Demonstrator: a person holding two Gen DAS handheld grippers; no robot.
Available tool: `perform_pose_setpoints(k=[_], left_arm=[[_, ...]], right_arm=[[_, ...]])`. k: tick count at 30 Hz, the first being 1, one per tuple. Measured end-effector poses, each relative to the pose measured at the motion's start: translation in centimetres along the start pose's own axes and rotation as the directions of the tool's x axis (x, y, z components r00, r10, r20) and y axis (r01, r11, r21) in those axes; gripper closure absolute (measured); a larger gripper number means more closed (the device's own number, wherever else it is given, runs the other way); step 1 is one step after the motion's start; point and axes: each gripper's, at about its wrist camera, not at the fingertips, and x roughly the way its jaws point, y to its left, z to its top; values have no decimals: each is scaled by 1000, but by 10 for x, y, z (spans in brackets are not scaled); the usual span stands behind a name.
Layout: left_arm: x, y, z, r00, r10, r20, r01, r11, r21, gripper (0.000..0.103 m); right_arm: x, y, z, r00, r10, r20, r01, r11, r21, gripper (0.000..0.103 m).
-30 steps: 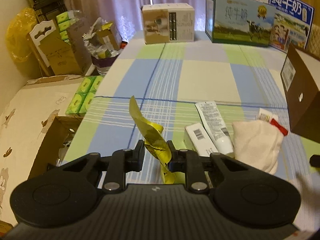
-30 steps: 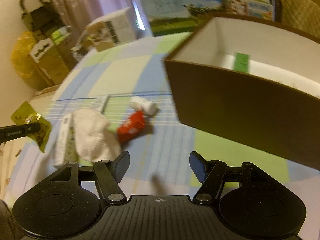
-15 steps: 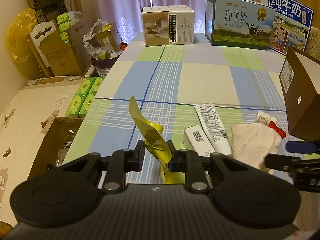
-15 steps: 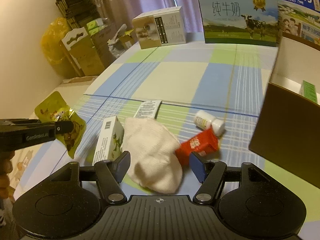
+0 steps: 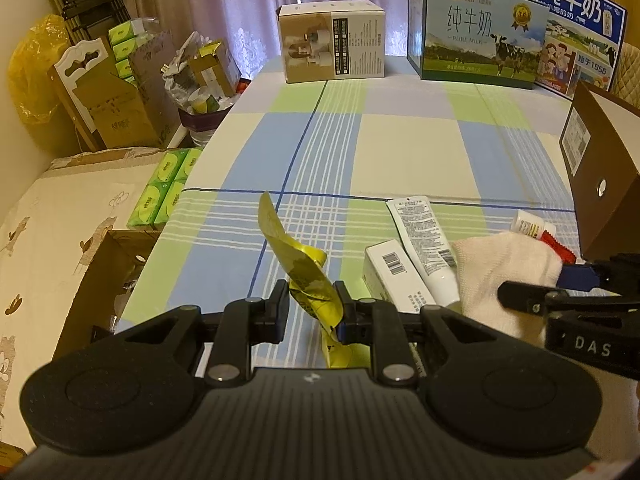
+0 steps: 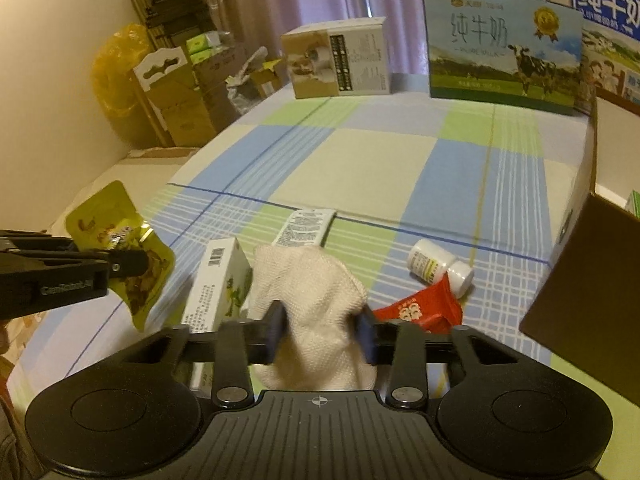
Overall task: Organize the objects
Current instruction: 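Lift the yellow packet and white towel and carry them over the brown box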
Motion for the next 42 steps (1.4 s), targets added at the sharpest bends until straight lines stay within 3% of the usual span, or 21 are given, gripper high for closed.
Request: perform_pose_setpoints(k=[6,19,27,33,37,42], left_arm=[[-1,-2,-1,1000,3,1,-3,1000,10,84],[-29,-10,11,998,-27,64,27,1000,0,84],[-62,-36,39,985,-86,149,80,996,49,84],[-85,-74,70,965,-152,213,130,985,116,84],[-96,-106,89,947,-214,239,178,970,163,84],[-101,-156,108,922,-316,226,267,938,222,84]], right_arm=[[-6,7,2,1000,-3,17,4,999,-43,82],[-51,5,24,992,22,124,-21,1000,-11,82],[-115,-12,52,953,2,304,-21,998,59,82],[-159,-40,69,918,-98,385,47,989,140,82],[-182,-66,75,901,-217,375,140,965,221,82],[-208,-111,80,858,-367,360,255,912,322,82]])
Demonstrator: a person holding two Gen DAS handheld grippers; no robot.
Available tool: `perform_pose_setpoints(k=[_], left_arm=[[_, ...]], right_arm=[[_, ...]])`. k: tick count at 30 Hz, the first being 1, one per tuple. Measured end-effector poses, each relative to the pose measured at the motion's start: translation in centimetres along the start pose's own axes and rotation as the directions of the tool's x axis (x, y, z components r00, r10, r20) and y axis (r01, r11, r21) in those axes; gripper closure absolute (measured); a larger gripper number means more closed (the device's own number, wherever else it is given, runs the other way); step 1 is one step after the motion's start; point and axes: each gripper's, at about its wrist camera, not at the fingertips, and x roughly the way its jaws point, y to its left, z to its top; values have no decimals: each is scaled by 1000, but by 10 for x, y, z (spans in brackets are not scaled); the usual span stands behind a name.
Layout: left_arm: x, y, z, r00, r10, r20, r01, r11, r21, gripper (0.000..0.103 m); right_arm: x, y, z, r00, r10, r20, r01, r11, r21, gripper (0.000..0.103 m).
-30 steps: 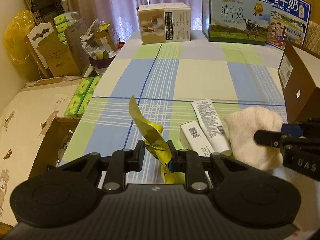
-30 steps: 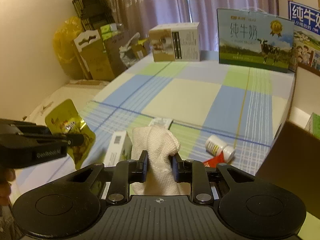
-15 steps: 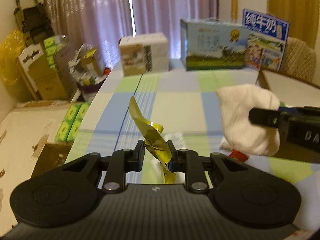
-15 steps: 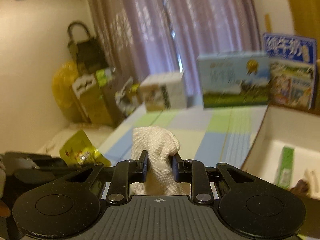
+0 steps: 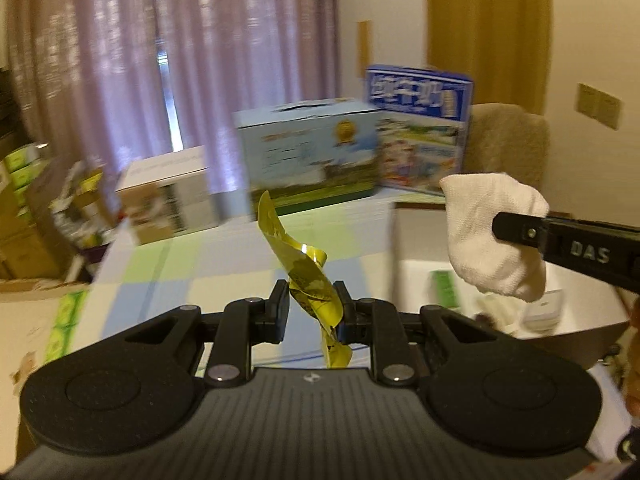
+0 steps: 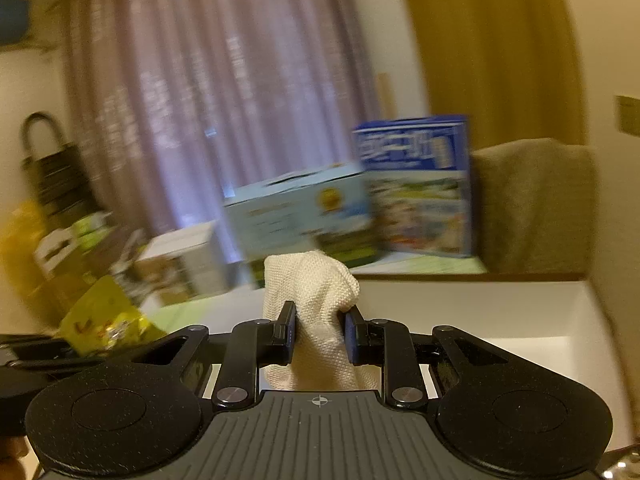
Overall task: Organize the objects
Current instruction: 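Lift the yellow packet and white towel and carry them over the brown box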
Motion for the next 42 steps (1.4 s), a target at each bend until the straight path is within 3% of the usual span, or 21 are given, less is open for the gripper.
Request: perform_pose_setpoints(k=[7,14,28,42], left_arm=[[33,-64,32,992,-122,-17,122,992,42,84],[72,-121,52,983,-178,-46,182,977,106,84],[153,-186,46,975,-157,-155,190,955,228,84],[199,-197,37,965,-135,-227,182,963,200,83]], right_arm=[[1,-72,17,989,-145,2,144,986,78,82],[19,-122,12,971,-229,-66,236,962,139,82],[64,-166,-8,936,-296,-190,329,929,172,82],[82,-181,-15,925,-294,-240,345,914,212,82]])
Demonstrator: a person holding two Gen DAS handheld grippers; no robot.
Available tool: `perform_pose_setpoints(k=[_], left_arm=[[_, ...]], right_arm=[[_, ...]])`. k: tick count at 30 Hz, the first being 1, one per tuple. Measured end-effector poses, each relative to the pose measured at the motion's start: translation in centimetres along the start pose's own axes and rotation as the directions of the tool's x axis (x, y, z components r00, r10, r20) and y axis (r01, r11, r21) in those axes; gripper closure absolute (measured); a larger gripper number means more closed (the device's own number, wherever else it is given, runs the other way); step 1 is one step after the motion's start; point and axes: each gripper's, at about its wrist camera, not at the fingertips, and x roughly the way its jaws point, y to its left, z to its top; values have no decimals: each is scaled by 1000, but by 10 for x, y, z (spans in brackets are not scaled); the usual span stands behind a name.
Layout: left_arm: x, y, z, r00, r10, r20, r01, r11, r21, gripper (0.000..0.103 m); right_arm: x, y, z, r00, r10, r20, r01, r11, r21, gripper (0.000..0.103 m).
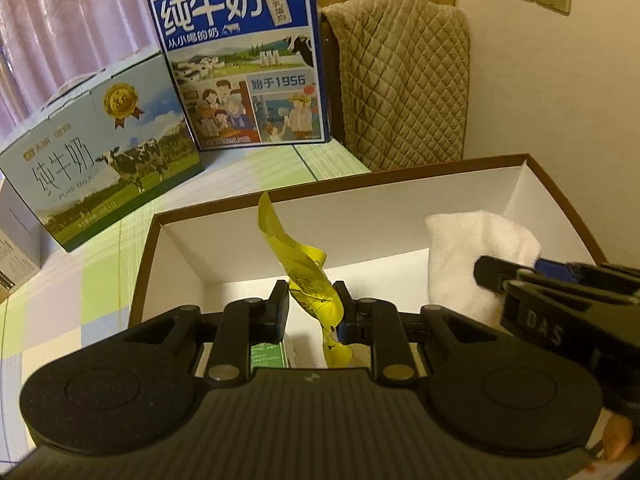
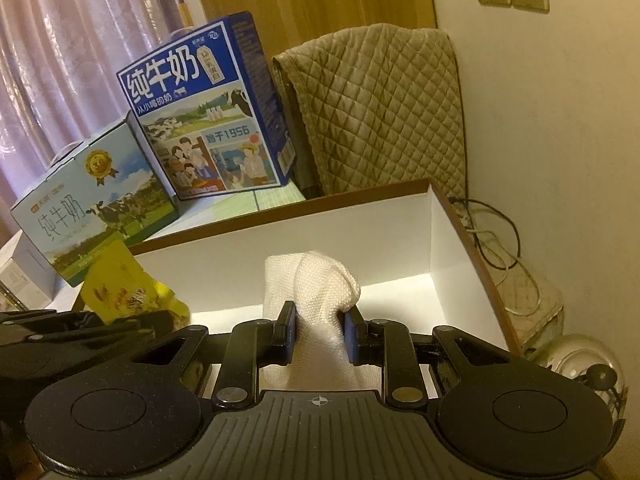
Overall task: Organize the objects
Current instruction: 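Lift the yellow packet and white towel and carry them over the brown box, then open both tools to drop the packet and towel into the box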
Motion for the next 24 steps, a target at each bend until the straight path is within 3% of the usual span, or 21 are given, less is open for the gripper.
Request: perform_pose_setpoints(k=[4,6,14,19,24], left_arm=[[3,5,1,1000,4,0,-4,1000,-13,76],[3,7,1,1000,10,0,-10,1000,-8,66],[0,15,-4,1000,4,-14,-4,1000,-7,59],[-3,16,-8,1000,2,-13,-2,1000,4,53],[-9,19,-10,1000,-5,-8,5,1000,-2,42]], right_arm=[[2,-3,0,1000,10,-8,-9,1000,25,82],[2,-4,0,1000,7,-9,-7,999,32,82],[2,-4,0,1000,14,-7,-13,999,48,82],[1,-4,2,997,61,38,-64,996,68,81],[-1,-4,3,997,67,39,-70,995,74,60]])
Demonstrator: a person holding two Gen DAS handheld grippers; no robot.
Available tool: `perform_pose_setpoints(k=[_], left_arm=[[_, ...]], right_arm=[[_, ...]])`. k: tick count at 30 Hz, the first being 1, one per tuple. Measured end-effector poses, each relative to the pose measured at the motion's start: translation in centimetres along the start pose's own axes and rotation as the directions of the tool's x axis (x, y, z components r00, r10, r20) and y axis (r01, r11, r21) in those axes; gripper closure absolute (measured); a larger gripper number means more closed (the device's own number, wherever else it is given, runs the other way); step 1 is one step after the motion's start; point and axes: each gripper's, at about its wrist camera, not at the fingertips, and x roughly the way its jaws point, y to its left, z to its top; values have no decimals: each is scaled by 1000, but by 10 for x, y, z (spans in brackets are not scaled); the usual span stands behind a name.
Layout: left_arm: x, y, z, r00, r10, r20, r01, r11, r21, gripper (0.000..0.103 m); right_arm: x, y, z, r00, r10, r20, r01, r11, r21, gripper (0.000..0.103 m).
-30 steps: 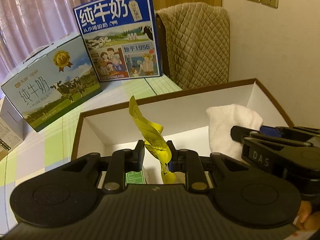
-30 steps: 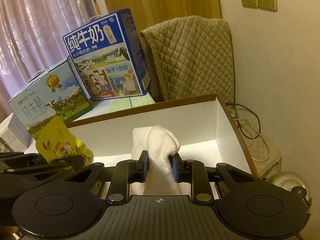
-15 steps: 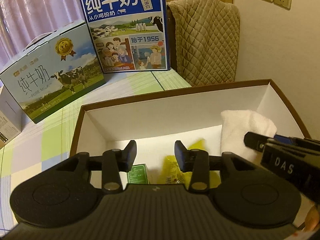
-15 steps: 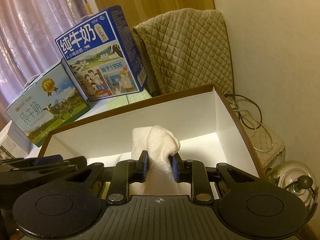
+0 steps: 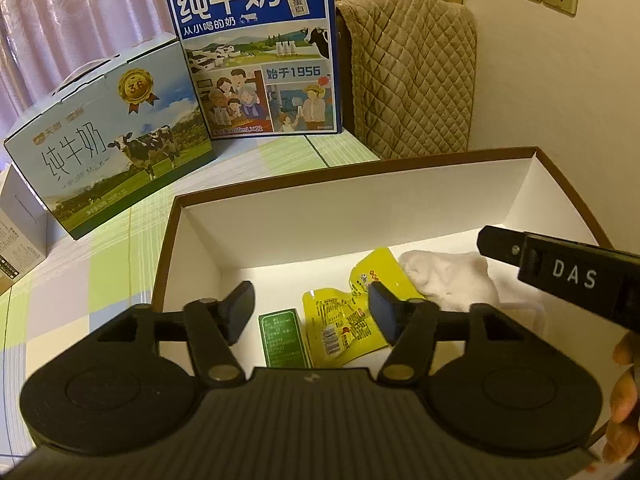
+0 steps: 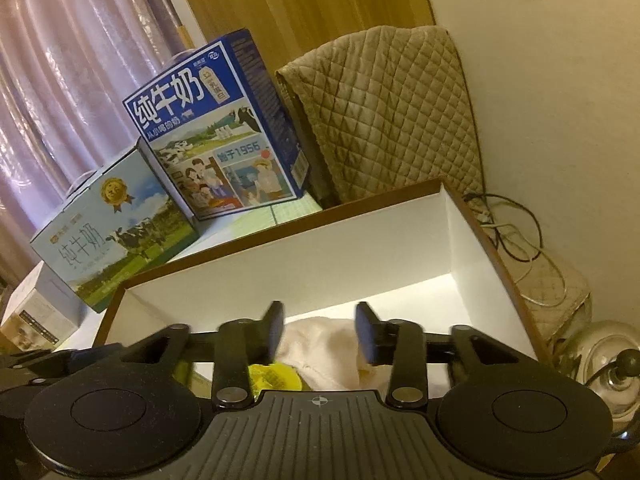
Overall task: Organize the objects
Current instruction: 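Open both tools to drop the packet and towel into the box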
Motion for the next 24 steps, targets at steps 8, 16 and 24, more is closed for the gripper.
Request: perform_pose_setpoints(k=[8,16,24], left_arm=[[-7,9,-8,1000,2,-3,-2,1000,-15,32],[-28,19,-18,1000,6,4,-6,999,-43,28],[-72,35,-32,999,17,36,-14,997,-73,23]], right_arm=[[-6,9,-2,994,-75,-79,66,991,-116,49],[-33,31,-17,983,-133,-125,89,949,-304,47],[-74,64,-24,994,-88,-70,55,922,-383,47]])
